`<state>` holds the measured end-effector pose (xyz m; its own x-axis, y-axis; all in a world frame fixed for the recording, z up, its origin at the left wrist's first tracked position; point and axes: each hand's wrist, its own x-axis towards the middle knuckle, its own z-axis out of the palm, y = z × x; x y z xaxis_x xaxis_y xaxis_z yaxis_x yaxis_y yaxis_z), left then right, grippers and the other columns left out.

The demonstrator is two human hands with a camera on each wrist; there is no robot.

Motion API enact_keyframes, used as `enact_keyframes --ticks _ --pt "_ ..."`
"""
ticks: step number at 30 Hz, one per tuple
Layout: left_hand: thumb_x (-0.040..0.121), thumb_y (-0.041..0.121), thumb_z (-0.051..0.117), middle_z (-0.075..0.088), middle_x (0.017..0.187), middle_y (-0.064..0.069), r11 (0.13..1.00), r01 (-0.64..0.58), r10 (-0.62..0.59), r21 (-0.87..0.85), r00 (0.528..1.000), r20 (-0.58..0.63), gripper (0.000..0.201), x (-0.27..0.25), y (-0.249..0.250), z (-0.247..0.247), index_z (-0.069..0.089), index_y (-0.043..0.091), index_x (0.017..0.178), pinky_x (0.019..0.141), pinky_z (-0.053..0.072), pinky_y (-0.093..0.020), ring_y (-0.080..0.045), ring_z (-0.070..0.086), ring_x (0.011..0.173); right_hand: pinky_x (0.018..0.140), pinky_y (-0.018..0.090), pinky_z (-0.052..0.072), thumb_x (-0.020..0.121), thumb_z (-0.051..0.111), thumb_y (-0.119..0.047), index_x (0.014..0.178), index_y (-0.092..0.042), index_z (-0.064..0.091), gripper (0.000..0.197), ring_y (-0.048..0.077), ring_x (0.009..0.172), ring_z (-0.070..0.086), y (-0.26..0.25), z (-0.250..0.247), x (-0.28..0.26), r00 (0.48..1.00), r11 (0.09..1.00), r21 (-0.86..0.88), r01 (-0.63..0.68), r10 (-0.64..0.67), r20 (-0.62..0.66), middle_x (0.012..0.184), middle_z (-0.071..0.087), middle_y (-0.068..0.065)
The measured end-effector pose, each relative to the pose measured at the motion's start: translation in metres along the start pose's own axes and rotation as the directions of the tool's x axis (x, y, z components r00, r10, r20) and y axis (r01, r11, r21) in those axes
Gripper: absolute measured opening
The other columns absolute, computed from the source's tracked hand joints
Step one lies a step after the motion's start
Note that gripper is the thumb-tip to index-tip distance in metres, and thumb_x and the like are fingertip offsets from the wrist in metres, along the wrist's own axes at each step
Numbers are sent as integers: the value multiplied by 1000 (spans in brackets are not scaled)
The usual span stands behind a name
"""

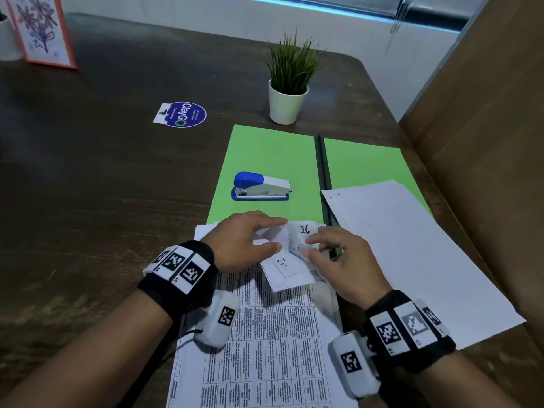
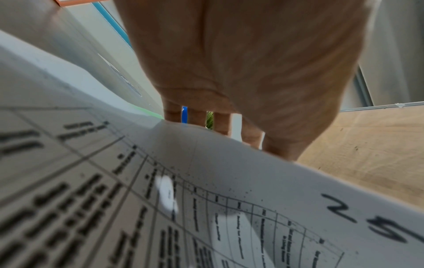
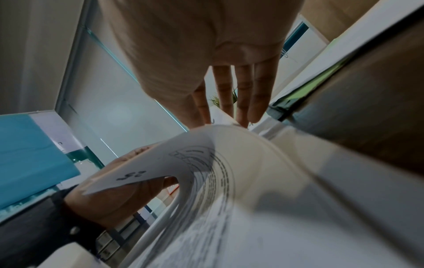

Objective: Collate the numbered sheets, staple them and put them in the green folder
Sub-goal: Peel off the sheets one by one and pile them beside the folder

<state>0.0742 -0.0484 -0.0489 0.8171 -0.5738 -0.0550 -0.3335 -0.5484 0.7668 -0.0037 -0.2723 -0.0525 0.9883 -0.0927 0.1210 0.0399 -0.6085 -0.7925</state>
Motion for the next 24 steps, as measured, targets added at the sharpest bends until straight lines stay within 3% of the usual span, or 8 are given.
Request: enact_keyframes --ticks 3,6,8,10,13,17,21,24 --pt "78 47 66 63 122 18 1000 -9 8 -23 1000 -22 56 0 -2 0 60 41 133 100 52 -39 -6 59 114 78 16 48 80 80 -20 88 -29 74 14 0 82 62 0 2 4 999 999 -31 -32 32 9 105 63 -19" --pt "75 39 72 66 120 17 995 -29 24 -92 998 -55 48 -1 -4 2 62 44 122 97 55 -39 -7 64 108 92 22 45 82 77 -18 86 -23 77 6 3 107 55 -2 0 3 998 996 -93 -7 12 56 113 56 -20" --pt "73 40 71 68 108 13 996 -32 26 -88 997 -69 31 0 -6 3 64 41 103 89 57 -41 -12 68 96 99 19 38 83 75 -20 88 -23 76 6 3 122 43 -3 -1 0 995 982 -165 90 -80 66 127 53 -16" --pt "72 46 69 68 104 13 995 -25 17 -101 997 -78 21 1 -7 4 65 37 91 90 57 -42 -14 68 96 99 10 30 84 74 -21 86 -24 74 4 4 124 39 -7 -1 -4 985 966 -194 170 -169 25 128 52 -13" --pt "72 52 66 68 95 15 996 -11 1 -94 994 -105 28 2 -6 5 69 29 87 86 56 -43 -13 69 92 83 6 32 84 74 -26 80 -24 70 6 9 103 45 -14 2 -8 969 951 -230 204 -231 -93 100 52 -9" --pt "68 55 60 69 89 16 999 20 -24 -38 992 -121 32 2 -1 4 70 28 83 83 56 -39 -13 68 88 62 26 36 86 71 -36 61 -19 61 31 11 76 46 -7 2 -5 991 948 -296 119 -130 -18 73 49 -6" --pt "67 48 61 68 83 14 997 70 -64 44 990 -123 22 1 6 -4 67 29 76 83 54 -33 -9 65 86 58 22 34 93 65 -25 62 -18 50 35 8 63 45 -11 1 -13 964 963 -155 222 -241 -115 65 45 -8" --pt "67 43 66 70 86 16 993 107 -102 48 989 -106 13 -1 6 -11 68 33 76 82 55 -29 -5 65 87 58 30 40 95 63 -29 61 -19 54 37 10 58 46 -10 -2 -15 982 982 -85 167 -174 -79 60 49 -6"
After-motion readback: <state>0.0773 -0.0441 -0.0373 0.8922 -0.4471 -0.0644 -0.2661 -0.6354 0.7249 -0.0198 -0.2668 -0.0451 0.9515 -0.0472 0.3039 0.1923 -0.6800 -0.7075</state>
